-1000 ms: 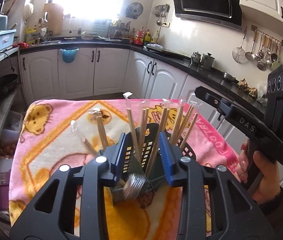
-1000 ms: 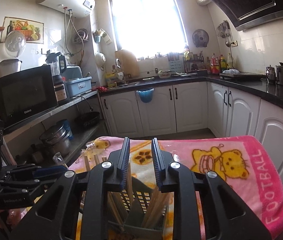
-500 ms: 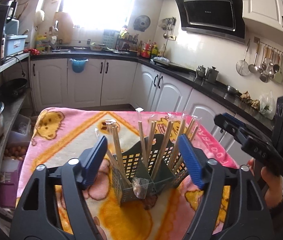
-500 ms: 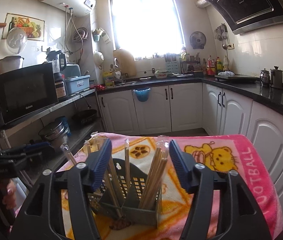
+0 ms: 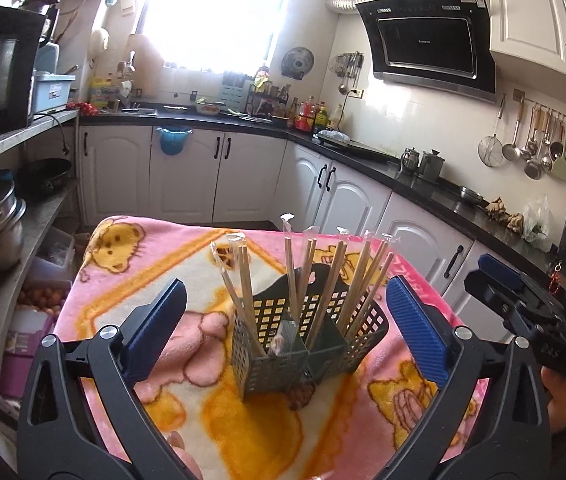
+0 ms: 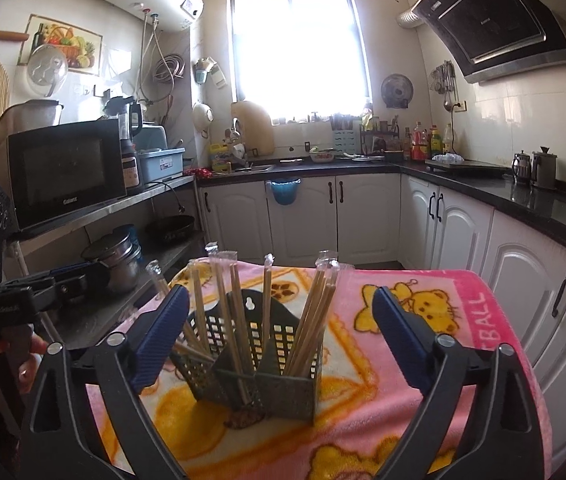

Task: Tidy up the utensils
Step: 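Withdraw both open grippers back from the caddy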

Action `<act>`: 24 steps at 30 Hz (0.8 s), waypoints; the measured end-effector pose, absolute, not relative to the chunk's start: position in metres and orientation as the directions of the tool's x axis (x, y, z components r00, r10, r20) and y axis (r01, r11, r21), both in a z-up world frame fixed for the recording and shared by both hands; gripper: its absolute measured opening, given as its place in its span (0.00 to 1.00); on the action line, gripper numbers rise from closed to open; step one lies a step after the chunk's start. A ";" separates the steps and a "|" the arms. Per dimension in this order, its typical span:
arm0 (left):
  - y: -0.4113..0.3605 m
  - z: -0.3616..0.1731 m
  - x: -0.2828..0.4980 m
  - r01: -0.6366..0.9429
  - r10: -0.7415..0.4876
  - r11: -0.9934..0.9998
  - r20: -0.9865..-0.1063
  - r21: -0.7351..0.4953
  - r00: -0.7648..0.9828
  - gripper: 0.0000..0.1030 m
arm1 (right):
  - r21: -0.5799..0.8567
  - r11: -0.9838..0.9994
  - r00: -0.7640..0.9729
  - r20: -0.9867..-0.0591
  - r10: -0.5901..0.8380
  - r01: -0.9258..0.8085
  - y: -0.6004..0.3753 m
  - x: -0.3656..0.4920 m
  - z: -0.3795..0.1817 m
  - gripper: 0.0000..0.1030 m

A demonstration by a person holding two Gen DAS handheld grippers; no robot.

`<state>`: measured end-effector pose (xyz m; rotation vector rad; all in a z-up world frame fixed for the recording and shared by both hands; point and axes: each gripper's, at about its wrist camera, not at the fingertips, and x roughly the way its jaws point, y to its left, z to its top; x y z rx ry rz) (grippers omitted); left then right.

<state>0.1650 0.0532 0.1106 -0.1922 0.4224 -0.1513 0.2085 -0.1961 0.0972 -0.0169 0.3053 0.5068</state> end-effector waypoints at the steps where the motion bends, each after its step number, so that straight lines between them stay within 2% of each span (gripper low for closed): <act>1: 0.052 0.110 0.163 0.103 -0.184 0.971 -0.392 -0.217 0.901 0.90 | 0.050 0.877 0.833 -0.290 0.470 -0.478 -0.196 0.204 0.097 0.91; 17: 0.038 0.069 0.133 0.084 -0.168 0.974 -0.422 -0.211 0.891 0.90 | 0.006 0.893 0.847 -0.314 0.429 -0.450 -0.206 0.162 0.065 0.94; 24: 0.029 0.046 0.120 0.093 -0.171 0.974 -0.407 -0.206 0.897 0.90 | 0.007 0.901 0.852 -0.320 0.414 -0.434 -0.209 0.150 0.042 0.94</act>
